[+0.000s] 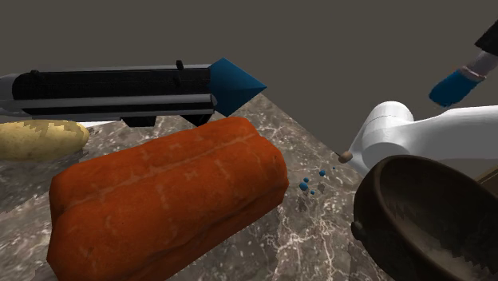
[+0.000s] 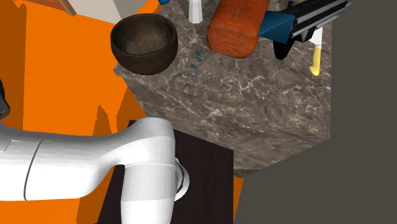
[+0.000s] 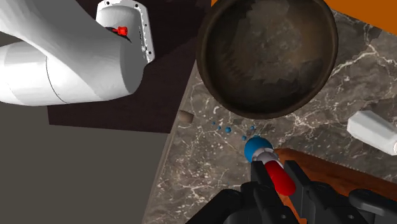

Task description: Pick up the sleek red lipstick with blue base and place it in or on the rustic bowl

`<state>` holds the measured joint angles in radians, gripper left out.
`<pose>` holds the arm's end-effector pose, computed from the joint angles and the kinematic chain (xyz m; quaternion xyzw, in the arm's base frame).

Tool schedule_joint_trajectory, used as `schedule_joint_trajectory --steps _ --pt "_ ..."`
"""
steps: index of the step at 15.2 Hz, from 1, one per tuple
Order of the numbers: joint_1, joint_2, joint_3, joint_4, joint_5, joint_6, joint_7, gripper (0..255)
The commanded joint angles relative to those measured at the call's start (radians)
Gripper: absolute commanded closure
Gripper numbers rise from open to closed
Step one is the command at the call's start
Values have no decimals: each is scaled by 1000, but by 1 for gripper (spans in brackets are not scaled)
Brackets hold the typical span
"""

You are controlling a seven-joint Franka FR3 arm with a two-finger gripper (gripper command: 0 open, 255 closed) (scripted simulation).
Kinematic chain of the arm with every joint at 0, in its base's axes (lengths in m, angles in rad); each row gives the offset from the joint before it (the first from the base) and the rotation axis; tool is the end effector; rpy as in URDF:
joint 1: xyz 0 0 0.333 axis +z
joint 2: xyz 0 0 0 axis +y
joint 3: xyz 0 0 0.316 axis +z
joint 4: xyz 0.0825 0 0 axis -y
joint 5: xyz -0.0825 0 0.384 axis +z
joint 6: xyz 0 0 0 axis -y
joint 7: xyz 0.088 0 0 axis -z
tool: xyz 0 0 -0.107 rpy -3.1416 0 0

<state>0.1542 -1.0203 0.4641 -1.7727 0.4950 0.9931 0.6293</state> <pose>-0.0076 0.2691 0.7667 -0.9964 -0.0590 -0.0523 0.0302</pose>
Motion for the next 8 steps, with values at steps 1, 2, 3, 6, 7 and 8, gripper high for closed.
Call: schedule_joint_trajectory --steps 1,2,3,6,7,8 --pt "0 -9 22 37 35 -30 50 255" --pt "0 -13 34 57 54 -44 75 255" --pt "-1 -16 45 77 73 -58 102 255" --pt "4 -47 67 70 111 -64 140 255" --pt "7 -61 68 48 113 -56 136 255" --pt "11 -74 69 27 116 -48 132 255"
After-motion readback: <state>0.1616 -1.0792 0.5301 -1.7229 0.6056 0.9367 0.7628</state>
